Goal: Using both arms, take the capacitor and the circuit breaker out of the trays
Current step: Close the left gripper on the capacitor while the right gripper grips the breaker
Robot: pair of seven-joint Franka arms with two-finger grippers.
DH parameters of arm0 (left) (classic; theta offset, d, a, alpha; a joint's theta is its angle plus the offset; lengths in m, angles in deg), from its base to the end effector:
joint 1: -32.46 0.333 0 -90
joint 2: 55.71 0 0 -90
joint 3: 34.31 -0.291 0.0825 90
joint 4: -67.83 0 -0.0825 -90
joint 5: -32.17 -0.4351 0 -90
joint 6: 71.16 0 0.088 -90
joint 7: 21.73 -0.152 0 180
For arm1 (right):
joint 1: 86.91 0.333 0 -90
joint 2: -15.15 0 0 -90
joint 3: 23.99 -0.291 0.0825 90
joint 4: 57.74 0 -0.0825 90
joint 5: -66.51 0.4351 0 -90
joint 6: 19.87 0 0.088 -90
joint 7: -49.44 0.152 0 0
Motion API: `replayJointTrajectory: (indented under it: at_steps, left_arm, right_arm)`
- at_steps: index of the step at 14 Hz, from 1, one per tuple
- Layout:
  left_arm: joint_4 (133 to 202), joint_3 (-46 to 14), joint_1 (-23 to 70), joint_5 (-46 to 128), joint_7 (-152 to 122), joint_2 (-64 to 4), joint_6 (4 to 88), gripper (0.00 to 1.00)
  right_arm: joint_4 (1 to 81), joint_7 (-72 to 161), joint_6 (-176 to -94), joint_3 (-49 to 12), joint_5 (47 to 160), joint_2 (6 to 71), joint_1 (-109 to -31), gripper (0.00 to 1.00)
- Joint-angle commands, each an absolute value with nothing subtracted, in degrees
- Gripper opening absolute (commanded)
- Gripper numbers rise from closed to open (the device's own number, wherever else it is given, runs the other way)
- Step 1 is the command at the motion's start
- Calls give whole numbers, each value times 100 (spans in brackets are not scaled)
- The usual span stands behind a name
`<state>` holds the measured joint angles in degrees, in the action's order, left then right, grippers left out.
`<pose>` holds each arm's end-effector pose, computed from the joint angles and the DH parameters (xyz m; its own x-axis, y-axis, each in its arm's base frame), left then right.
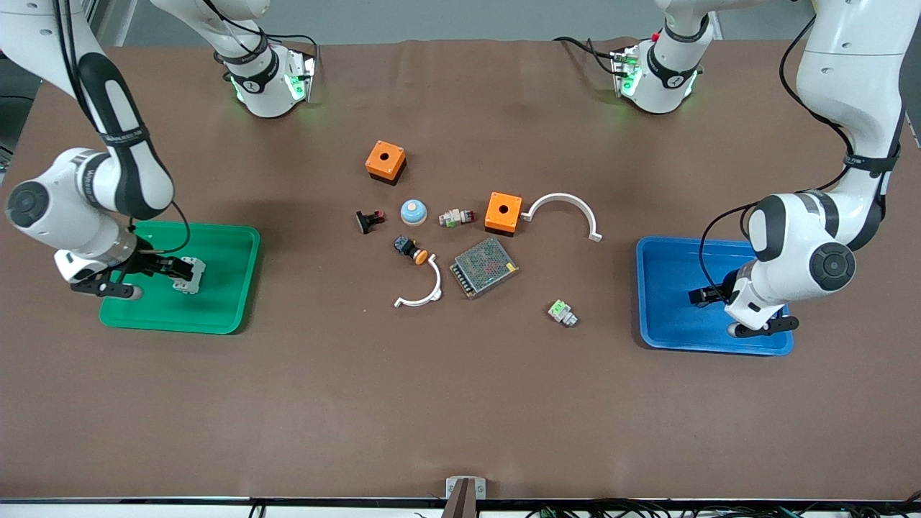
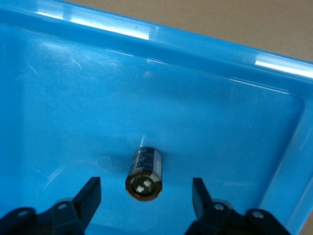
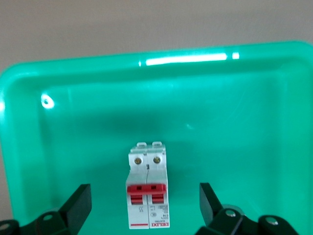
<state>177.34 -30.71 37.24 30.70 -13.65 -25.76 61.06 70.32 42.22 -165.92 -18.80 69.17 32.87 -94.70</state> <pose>0.6305 0.0125 0.1057 0.9810 0.1480 -0.1255 0.1488 -0.9889 -0.0030 0.5539 -0.1306 0.1209 0.9909 -0.1342 0.0062 -0.1342 -0.9910 0.0022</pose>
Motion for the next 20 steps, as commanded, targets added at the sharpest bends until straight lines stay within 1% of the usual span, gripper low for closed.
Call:
replayJointTrajectory:
  at_steps: [1, 2, 3, 4, 5, 6, 7, 8, 9, 10, 11, 12, 15, 16, 18, 20]
  left_arm:
    - [17647, -3062, 3756, 2953, -1382, -2477, 6191, 72]
    - [17647, -3071, 3756, 2953, -1391, -2442, 6191, 68]
    - [17621, -3062, 3756, 2953, -1382, -2433, 6191, 63]
    - [17612, -3062, 3756, 2953, -1382, -2389, 6191, 55]
    - [17603, -3062, 3747, 2953, -1382, -2354, 6191, 48]
    - [17594, -3062, 3747, 2953, -1382, -2336, 6200, 42]
    - [17594, -3062, 3756, 2962, -1382, -2310, 6200, 34]
    - [17577, -3062, 3756, 2962, -1365, -2310, 6200, 23]
    - [17550, -3062, 3730, 2962, -1313, -2345, 6191, 10]
    - [17506, -3053, 3703, 2962, -1260, -2423, 6139, 2]
    - [17489, -3027, 3694, 2962, -1207, -2563, 6103, 1]
    - [17488, -2975, 3668, 2962, -1189, -2695, 6025, 0]
    - [17488, -2720, 3458, 2962, -831, -3073, 5621, 0]
    - [17506, -2554, 3422, 2962, -550, -3092, 5498, 0]
    - [17567, -2001, 3396, 2962, 379, -3057, 5470, 1]
    - [17594, -1832, 3072, 2962, 1023, -3022, 5470, 1]
  right_arm:
    - [7137, 4223, -16814, -1933, 7011, 3395, -9517, 93]
    - [7137, 4223, -16919, -1933, 7011, 3491, -9517, 92]
    - [7146, 4223, -16937, -1933, 7011, 3562, -9517, 89]
    - [7146, 4223, -16937, -1933, 7011, 3606, -9517, 84]
    - [7146, 4223, -16929, -1933, 7011, 3667, -9509, 76]
    - [7137, 4232, -16902, -1933, 7011, 3677, -9509, 67]
    - [7128, 4232, -16859, -1942, 7011, 3677, -9509, 53]
    - [7128, 4223, -16850, -1950, 7011, 3677, -9500, 44]
    - [7085, 4232, -16745, -1951, 7011, 3668, -9491, 32]
    - [7032, 4284, -16553, -1968, 7020, 3633, -9491, 17]
    - [6892, 4363, -16220, -1994, 7038, 3537, -9456, 4]
    - [6691, 4494, -15729, -2055, 7142, 3423, -9412, 0]
    - [5839, 4635, -14392, -2135, 7170, 3255, -8974, 0]
    - [5688, 4845, -14215, -2144, 7178, 3255, -8790, 0]
    - [5660, 5101, -14204, -2161, 7204, 3246, -8106, 0]
    - [5652, 5854, -14309, -2162, 7554, 3272, -7499, 0]
